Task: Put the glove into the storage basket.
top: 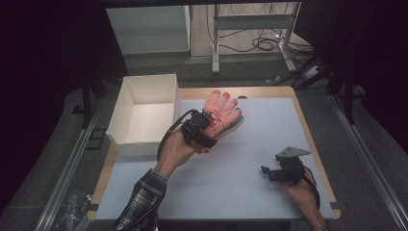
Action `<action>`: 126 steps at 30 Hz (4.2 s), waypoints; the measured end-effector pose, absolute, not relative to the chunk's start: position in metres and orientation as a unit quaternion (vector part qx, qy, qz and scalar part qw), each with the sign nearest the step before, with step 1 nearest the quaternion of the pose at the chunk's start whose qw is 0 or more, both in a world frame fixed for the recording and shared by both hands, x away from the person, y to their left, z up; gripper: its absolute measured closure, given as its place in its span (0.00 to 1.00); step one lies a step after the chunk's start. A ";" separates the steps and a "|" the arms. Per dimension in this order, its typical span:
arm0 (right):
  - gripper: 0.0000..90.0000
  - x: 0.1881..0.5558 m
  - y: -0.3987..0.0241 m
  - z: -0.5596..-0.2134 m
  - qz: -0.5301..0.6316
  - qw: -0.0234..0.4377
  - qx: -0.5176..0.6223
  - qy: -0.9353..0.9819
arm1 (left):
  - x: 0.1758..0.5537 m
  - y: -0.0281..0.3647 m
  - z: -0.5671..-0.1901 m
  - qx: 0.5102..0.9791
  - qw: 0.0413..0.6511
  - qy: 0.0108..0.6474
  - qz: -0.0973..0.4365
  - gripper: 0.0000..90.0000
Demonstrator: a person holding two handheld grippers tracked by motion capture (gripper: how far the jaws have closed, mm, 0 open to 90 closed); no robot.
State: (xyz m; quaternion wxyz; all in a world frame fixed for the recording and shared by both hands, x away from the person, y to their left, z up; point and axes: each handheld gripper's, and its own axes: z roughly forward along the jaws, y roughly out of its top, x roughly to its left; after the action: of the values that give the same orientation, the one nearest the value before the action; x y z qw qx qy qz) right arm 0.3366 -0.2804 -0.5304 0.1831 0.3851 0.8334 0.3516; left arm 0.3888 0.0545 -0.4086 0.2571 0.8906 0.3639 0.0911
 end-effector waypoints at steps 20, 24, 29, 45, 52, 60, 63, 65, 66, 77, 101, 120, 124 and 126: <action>0.24 0.337 -0.281 -0.530 0.351 0.183 0.385 0.833 | 0.421 0.105 -0.346 0.839 0.263 0.450 0.154 0.41; 0.24 0.337 -0.281 -0.530 0.352 0.183 0.385 0.833 | 0.424 0.125 -0.338 0.823 0.258 0.477 0.169 0.41; 0.24 0.337 -0.281 -0.531 0.352 0.183 0.385 0.833 | 0.428 0.152 -0.337 0.804 0.253 0.508 0.179 0.40; 0.24 0.337 -0.281 -0.531 0.352 0.185 0.384 0.833 | 0.442 0.211 -0.380 0.757 0.217 0.591 0.177 0.39; 0.24 0.337 -0.281 -0.531 0.352 0.185 0.384 0.833 | 0.454 0.219 -0.418 0.751 0.196 0.609 0.164 0.39; 0.24 0.337 -0.281 -0.531 0.352 0.185 0.384 0.833 | 0.472 0.218 -0.452 0.750 0.171 0.624 0.140 0.38; 0.24 0.337 -0.281 -0.531 0.352 0.185 0.384 0.833 | 0.478 0.213 -0.460 0.752 0.160 0.625 0.132 0.37; 0.24 0.337 -0.281 -0.531 0.351 0.185 0.384 0.834 | 0.482 0.209 -0.464 0.754 0.152 0.626 0.129 0.37; 0.24 0.337 -0.281 -0.531 0.352 0.185 0.384 0.834 | 0.483 0.208 -0.465 0.755 0.150 0.626 0.127 0.37; 0.24 0.337 -0.281 -0.531 0.352 0.185 0.384 0.833 | 0.505 0.192 -0.487 0.764 0.108 0.630 0.089 0.33; 0.24 0.337 -0.281 -0.531 0.351 0.185 0.384 0.834 | 0.487 0.204 -0.474 0.778 0.168 0.604 0.038 0.06; 0.24 0.337 -0.281 -0.531 0.352 0.185 0.384 0.833 | 0.488 0.206 -0.471 0.766 0.235 0.596 0.058 0.33; 0.24 0.337 -0.281 -0.531 0.352 0.185 0.384 0.833 | 0.484 0.208 -0.468 0.769 0.239 0.590 0.058 0.24; 0.24 0.337 -0.281 -0.531 0.352 0.185 0.384 0.834 | 0.481 0.210 -0.465 0.771 0.244 0.586 0.060 0.19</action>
State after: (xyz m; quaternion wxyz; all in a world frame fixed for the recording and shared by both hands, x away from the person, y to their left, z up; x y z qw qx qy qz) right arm 0.3369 -0.2807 -0.5308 0.1848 0.3837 0.8335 0.3519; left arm 0.4810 0.2100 -0.4648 0.2435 0.7707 0.5857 0.0596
